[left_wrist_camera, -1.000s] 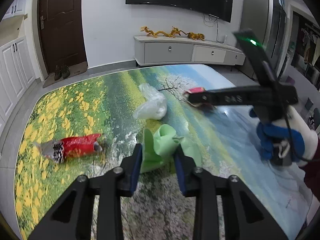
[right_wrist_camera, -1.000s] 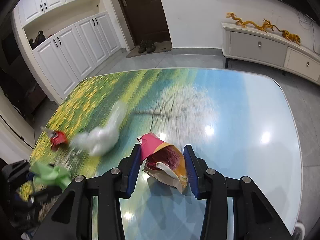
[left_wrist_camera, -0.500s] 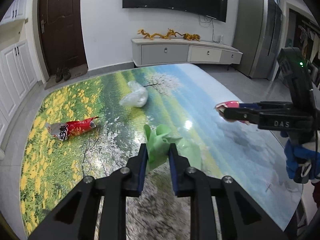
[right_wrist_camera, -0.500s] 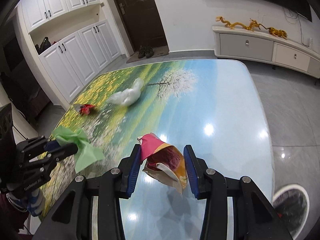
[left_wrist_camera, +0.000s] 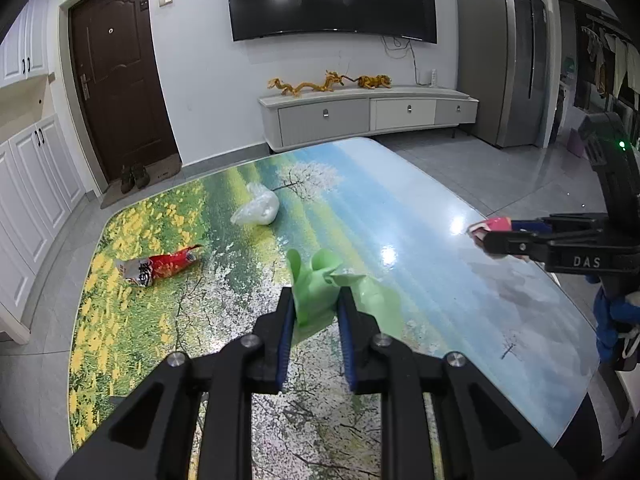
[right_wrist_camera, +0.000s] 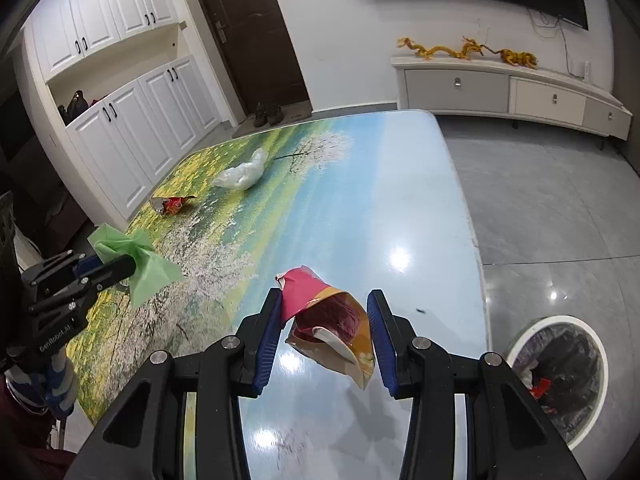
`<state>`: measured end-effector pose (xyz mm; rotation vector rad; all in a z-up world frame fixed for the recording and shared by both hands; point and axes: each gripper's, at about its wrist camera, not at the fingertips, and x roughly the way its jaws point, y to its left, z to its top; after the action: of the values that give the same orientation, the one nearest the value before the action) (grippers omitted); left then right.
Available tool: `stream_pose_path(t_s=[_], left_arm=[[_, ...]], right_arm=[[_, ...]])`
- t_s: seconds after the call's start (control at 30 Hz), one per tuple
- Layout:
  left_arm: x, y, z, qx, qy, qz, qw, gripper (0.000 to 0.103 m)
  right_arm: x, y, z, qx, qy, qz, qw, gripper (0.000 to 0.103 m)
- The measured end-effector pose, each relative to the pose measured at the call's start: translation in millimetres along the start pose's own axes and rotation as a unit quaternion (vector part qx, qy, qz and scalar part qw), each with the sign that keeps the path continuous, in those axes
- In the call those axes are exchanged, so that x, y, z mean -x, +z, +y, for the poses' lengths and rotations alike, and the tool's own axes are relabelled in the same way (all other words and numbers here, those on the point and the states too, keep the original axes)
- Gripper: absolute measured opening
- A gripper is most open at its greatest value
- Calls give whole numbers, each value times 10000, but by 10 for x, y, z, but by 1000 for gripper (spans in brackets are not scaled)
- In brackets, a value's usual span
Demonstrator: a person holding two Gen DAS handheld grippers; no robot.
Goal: Collect trash
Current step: 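Carry the green paper and pink wrapper over to the bin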
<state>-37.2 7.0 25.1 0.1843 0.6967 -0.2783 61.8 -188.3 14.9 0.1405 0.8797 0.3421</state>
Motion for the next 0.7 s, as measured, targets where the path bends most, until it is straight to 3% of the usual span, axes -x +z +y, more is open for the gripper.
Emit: stream_pose_path(t_s=[0.7], left_arm=[[222,112,-516,-510,95,-150,9985,20]], right_arm=[[615,-335,-399,-341,-313,-475,9978,42]])
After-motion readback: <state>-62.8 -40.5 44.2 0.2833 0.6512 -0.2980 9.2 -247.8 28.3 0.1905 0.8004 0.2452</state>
